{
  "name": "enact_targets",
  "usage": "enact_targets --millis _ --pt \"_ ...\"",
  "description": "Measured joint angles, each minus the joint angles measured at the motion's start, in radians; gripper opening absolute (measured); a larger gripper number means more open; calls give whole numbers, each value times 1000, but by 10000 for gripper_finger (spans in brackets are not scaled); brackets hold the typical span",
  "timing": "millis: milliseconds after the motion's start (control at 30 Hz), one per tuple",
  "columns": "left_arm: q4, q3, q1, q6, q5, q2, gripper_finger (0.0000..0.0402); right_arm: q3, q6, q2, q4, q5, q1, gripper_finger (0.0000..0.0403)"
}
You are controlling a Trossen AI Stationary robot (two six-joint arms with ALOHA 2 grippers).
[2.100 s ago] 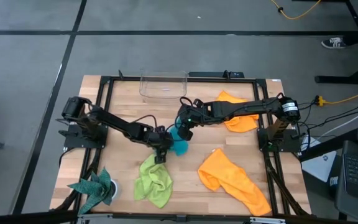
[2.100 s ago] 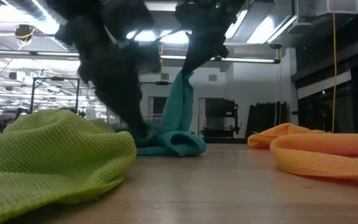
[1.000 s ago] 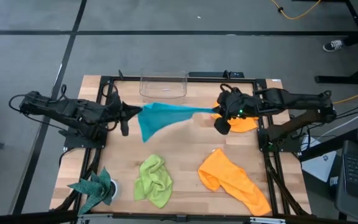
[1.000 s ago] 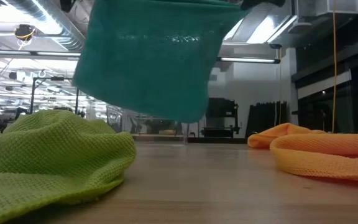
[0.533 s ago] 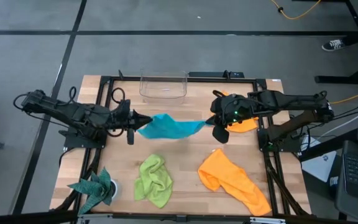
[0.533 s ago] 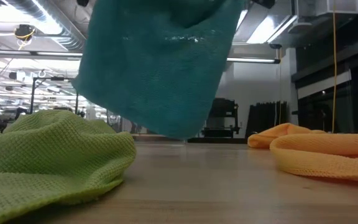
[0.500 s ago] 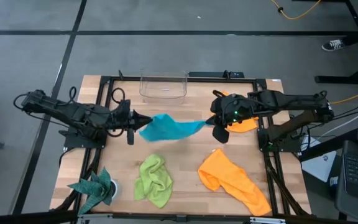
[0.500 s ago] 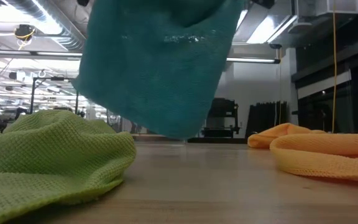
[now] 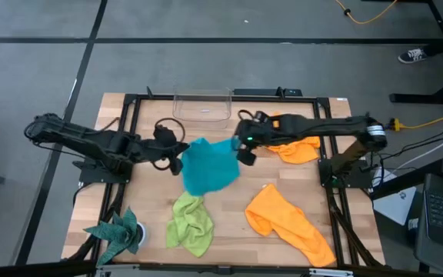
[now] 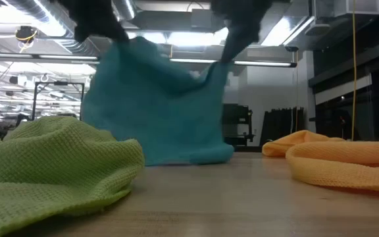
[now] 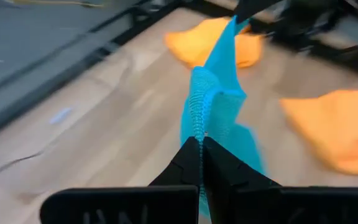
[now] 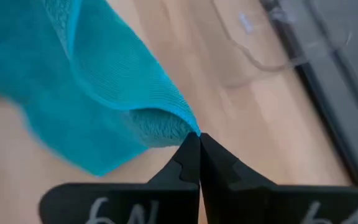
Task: Fold microfiber towels
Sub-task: Fold the blue microfiber cloth
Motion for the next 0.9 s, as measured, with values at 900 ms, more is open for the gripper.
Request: enact_targets --millis 900 --pt "-197 -83 -51 101 165 57 0 0 10 118 107 -236 83 2"
